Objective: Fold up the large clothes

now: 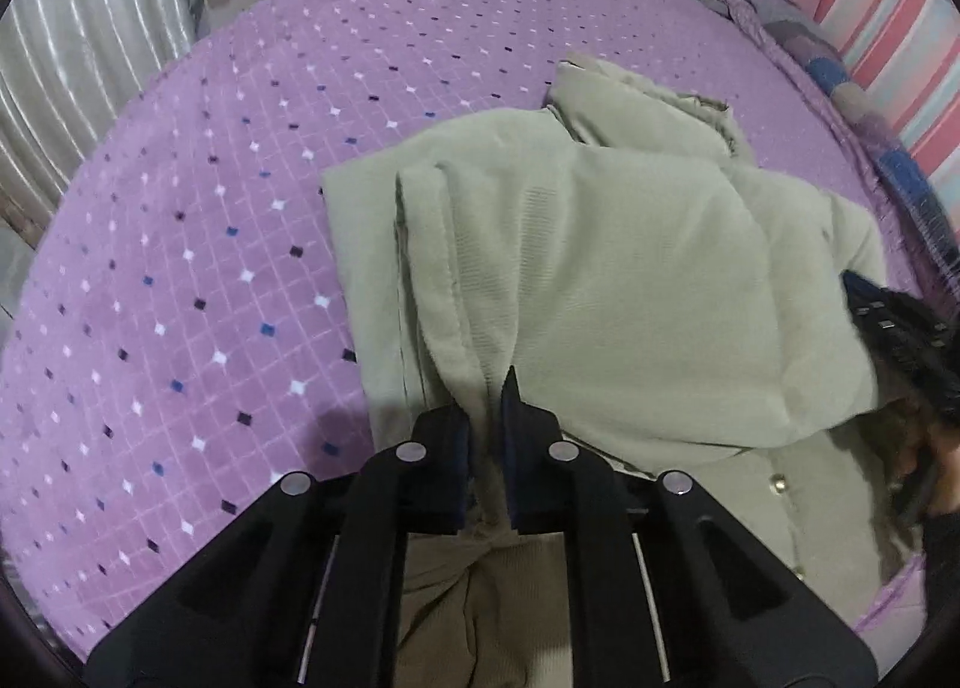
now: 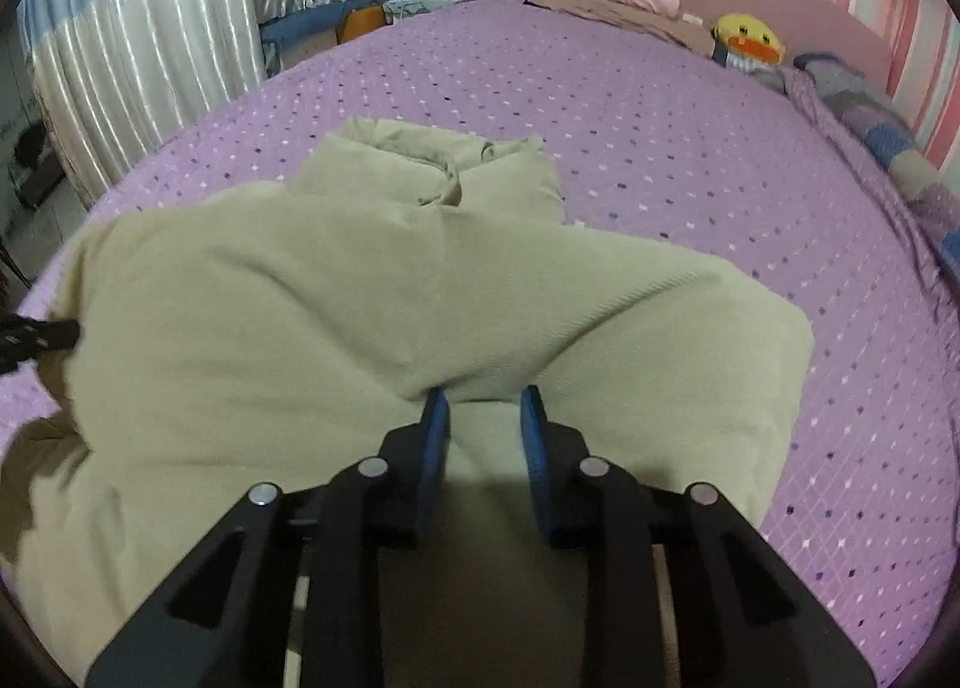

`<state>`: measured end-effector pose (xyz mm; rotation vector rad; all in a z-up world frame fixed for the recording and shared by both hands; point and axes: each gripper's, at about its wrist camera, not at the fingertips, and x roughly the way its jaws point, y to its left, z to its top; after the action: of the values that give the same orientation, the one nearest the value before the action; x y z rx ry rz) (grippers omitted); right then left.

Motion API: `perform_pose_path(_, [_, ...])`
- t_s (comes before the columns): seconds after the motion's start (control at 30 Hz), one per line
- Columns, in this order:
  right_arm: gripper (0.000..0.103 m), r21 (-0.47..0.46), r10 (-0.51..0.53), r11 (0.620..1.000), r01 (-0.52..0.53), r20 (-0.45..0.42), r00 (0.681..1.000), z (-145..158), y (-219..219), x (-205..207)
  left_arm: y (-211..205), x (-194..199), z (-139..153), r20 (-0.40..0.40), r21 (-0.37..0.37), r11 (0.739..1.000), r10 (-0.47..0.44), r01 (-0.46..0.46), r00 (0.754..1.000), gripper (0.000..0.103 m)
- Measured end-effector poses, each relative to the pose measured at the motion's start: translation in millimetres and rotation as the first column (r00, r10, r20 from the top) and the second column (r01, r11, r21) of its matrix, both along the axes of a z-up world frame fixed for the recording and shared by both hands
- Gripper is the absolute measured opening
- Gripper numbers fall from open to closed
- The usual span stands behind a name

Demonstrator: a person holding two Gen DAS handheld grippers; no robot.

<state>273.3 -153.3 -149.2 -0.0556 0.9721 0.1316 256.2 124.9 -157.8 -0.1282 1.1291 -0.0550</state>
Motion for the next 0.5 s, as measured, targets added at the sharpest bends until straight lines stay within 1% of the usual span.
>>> perform_pose_path(0.03, [0.038, 0.041, -0.001, 0.999, 0.001, 0.002, 1.000, 7.6, -7.4, -3.1, -3.8, -0.3, 3.2, 0.004, 0.015, 1.000, 0.003, -0.003, 1.000, 0.010])
perform_pose_path(0.07, [0.052, 0.067, -0.002, 0.998, 0.001, 0.012, 1.000, 13.3, -12.4, -6.7, -8.1, -1.5, 6.0, 0.011, 0.026, 1.000, 0.006, -0.006, 1.000, 0.014])
perform_pose_path(0.1, [0.059, 0.080, -0.009, 0.997, 0.006, 0.031, 0.999, 20.5, -14.9, -13.1, -11.2, -3.4, 11.0, 0.025, 0.044, 0.999, 0.007, -0.008, 1.000, 0.018])
perform_pose_path(0.13, [0.068, 0.083, -0.019, 0.996, 0.014, 0.055, 0.998, 27.9, -14.6, -13.1, -13.6, -2.4, 19.7, 0.048, 0.080, 0.997, 0.017, -0.021, 0.999, 0.024])
perform_pose_path(0.17, [0.073, 0.089, -0.027, 0.996, 0.020, 0.081, 0.996, 36.7, -18.9, -13.9, -11.7, -10.7, 30.5, 0.062, 0.104, 0.994, 0.029, -0.035, 0.998, 0.048])
perform_pose_path(0.2, [0.076, 0.101, -0.032, 0.995, 0.022, 0.098, 0.995, 44.3, -21.5, -13.5, -11.4, -9.7, 38.9, 0.080, 0.119, 0.992, 0.043, -0.052, 0.996, 0.074])
perform_pose_path(0.27, [0.086, 0.104, -0.051, 0.994, 0.039, 0.117, 0.992, 54.3, -22.1, -9.5, -7.1, -9.7, 60.3, 0.129, 0.112, 0.991, 0.052, -0.066, 0.990, 0.085])
perform_pose_path(0.3, [0.088, 0.091, -0.067, 0.994, 0.055, 0.133, 0.989, 58.6, -20.3, -4.0, -9.3, -5.1, 64.5, 0.137, 0.108, 0.992, 0.044, -0.059, 0.990, 0.088])
perform_pose_path(0.33, [0.093, 0.066, -0.088, 0.995, 0.079, 0.154, 0.984, 62.9, -16.4, 4.3, -9.0, -4.6, 67.2, 0.137, 0.108, 0.993, 0.036, -0.052, 0.990, 0.088])
perform_pose_path(0.37, [0.098, 0.047, -0.101, 0.994, 0.094, 0.166, 0.981, 63.6, -12.1, 13.8, -19.9, 10.2, 67.3, 0.134, 0.114, 0.993, 0.024, -0.040, 0.991, 0.088])
perform_pose_path(0.43, [0.100, -0.008, -0.135, 0.990, 0.139, 0.180, 0.974, 64.5, 0.7, 30.8, -40.8, 36.7, 64.0, 0.130, 0.129, 0.991, 0.004, -0.021, 0.992, 0.088])
perform_pose_path(0.5, [0.100, -0.093, -0.204, 0.971, 0.221, 0.168, 0.964, 59.1, 14.0, 55.9, -64.7, 66.0, 60.6, 0.126, 0.136, 0.991, -0.005, -0.012, 0.992, 0.089])
